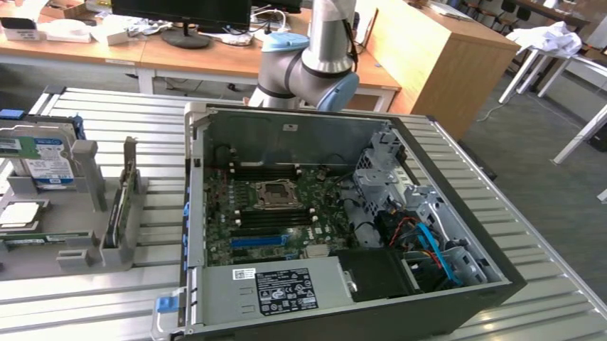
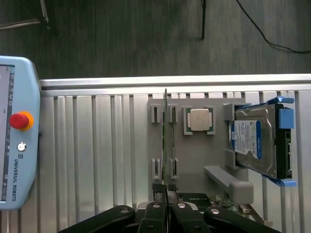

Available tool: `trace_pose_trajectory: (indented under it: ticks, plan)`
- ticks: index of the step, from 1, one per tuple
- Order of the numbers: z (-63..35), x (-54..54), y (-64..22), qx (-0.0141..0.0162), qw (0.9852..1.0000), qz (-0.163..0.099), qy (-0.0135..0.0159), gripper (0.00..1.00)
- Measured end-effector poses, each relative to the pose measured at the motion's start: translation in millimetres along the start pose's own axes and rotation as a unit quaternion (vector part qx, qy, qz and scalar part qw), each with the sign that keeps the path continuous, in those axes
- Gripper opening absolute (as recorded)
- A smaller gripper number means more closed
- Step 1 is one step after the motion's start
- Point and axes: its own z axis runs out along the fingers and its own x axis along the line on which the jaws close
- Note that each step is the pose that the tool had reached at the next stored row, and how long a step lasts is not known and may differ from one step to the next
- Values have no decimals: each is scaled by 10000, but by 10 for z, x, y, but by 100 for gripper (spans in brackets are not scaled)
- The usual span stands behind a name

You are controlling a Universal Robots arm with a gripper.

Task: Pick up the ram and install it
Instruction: 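Pick up the ram and move it above insertion slot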

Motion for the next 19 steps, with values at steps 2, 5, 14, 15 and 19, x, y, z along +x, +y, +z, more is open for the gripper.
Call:
trace_pose_trajectory:
  ticks: [2,5,14,15,19]
  plan:
    - [0,0,0,0,10000,0,0,12]
    - [-2,0,-8,-1,10000,-2,1,12]
    - [-6,-7,-176,-1,10000,-26,1,12]
    - [-7,-8,-198,-1,10000,-29,1,12]
    - [-11,-13,-304,-1,10000,-46,2,12]
